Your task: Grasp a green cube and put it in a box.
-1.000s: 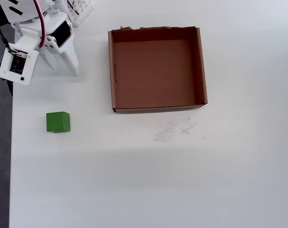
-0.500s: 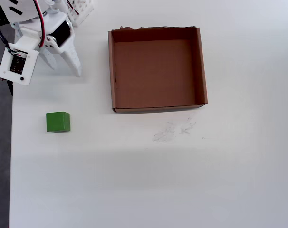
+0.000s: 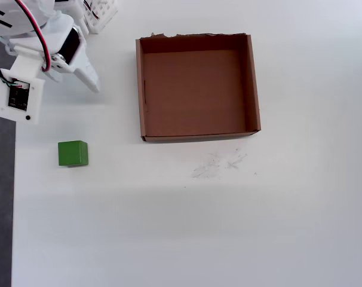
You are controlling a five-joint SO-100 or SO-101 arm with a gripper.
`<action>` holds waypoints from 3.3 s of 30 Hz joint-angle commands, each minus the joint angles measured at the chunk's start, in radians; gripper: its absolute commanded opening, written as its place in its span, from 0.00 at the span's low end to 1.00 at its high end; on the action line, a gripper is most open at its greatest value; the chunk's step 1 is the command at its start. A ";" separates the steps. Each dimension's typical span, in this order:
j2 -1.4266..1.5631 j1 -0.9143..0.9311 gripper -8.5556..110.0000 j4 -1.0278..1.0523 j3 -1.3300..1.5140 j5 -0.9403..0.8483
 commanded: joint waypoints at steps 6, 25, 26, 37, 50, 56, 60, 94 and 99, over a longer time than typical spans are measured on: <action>-0.282 0.061 0.37 -0.018 -0.273 -0.225; -0.675 0.078 0.38 -0.061 -0.649 -0.365; -0.695 0.080 0.38 -0.071 -0.663 -0.365; -0.884 0.103 0.37 -0.192 -0.730 -0.379; -0.996 0.095 0.36 -0.253 -0.727 -0.370; -1.009 0.075 0.35 -0.296 -0.681 -0.365; -1.003 0.054 0.34 -0.310 -0.650 -0.365; -1.005 0.015 0.22 -0.425 -0.572 -0.287; -1.006 0.012 0.21 -0.442 -0.561 -0.279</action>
